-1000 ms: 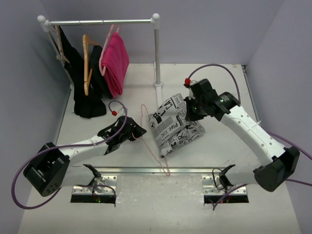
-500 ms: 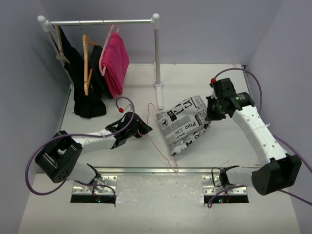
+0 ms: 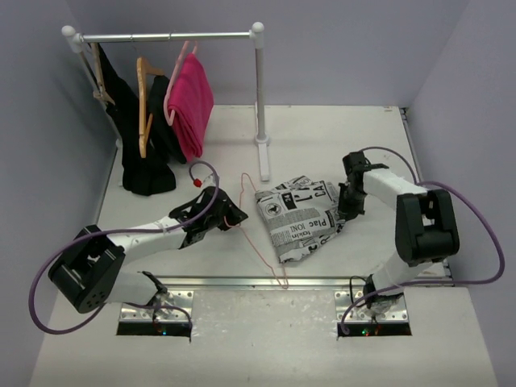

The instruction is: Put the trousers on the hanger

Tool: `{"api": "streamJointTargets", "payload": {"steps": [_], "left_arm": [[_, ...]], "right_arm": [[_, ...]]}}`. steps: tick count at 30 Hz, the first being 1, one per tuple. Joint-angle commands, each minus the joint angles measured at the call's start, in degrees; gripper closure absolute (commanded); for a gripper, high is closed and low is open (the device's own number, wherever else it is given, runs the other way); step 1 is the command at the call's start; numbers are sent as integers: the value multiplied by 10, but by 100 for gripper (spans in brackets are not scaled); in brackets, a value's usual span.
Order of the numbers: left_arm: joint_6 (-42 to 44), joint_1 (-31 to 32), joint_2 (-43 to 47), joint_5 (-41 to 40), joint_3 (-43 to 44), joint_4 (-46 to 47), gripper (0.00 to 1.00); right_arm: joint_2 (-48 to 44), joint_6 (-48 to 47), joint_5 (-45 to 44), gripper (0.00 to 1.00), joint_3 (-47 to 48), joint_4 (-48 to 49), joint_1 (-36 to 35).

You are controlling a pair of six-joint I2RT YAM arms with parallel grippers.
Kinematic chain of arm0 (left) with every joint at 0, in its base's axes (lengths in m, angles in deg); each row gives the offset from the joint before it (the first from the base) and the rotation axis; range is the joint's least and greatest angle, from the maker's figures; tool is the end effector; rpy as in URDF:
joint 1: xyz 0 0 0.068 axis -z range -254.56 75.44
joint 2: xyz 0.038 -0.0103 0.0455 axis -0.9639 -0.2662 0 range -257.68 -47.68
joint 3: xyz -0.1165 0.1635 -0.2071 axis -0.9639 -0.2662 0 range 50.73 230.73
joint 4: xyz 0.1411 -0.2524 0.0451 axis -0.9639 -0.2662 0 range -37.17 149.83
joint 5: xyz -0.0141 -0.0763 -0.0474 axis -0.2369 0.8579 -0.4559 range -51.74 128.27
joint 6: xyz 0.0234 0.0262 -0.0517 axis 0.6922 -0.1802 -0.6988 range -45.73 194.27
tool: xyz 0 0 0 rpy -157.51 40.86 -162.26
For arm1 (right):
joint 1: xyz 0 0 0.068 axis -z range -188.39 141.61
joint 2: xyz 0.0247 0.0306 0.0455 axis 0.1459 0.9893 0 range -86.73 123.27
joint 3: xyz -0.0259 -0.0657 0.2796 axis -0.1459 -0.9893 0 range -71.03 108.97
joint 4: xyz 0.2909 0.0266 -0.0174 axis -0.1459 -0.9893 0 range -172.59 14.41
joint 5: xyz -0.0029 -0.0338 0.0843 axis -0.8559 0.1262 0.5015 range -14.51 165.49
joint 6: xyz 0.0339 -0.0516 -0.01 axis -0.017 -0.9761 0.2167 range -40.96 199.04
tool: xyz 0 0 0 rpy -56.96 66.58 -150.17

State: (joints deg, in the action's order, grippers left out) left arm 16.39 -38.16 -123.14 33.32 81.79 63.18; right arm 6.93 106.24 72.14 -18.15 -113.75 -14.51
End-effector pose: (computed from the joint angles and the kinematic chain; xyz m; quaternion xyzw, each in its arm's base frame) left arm 0.2294 -0.1639 0.1532 -0.1869 0.8900 -0.2767 0.3104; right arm 0.3094 0.0304 0.1376 0.1847 0.9776 -0.0003 0.1007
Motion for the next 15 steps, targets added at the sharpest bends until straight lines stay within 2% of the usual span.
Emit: {"api": "streamJointTargets", "payload": {"steps": [1,3,4,5,7,8,9,11,15], "left_arm": [[72,-19,45,-120,-26,-188,100],[72,-19,64,-128,-26,-205,100],[75,-19,77,-130,-24,-214,100],[79,-19,85,-129,-21,-217,100],[103,-19,88,-105,-12,-211,100],[121,-19,86,-93,-7,-208,100],[132,-19,79,-83,-2,-209,100],[144,-19,57,-73,8,-215,100],[156,-19,39,-44,-3,-194,100]], "right_arm": [[44,-10,-137,100,11,63,-57],[69,-5,-134,96,13,58,-93],[77,0,-125,88,12,57,-102],[79,3,-103,75,9,57,-110],[50,13,-71,55,-6,58,-122],[29,18,-61,50,-16,59,-128],[18,22,-58,48,-23,59,-130],[-74,32,-58,47,-24,39,-134],[-163,28,-31,44,2,27,-148]]}}
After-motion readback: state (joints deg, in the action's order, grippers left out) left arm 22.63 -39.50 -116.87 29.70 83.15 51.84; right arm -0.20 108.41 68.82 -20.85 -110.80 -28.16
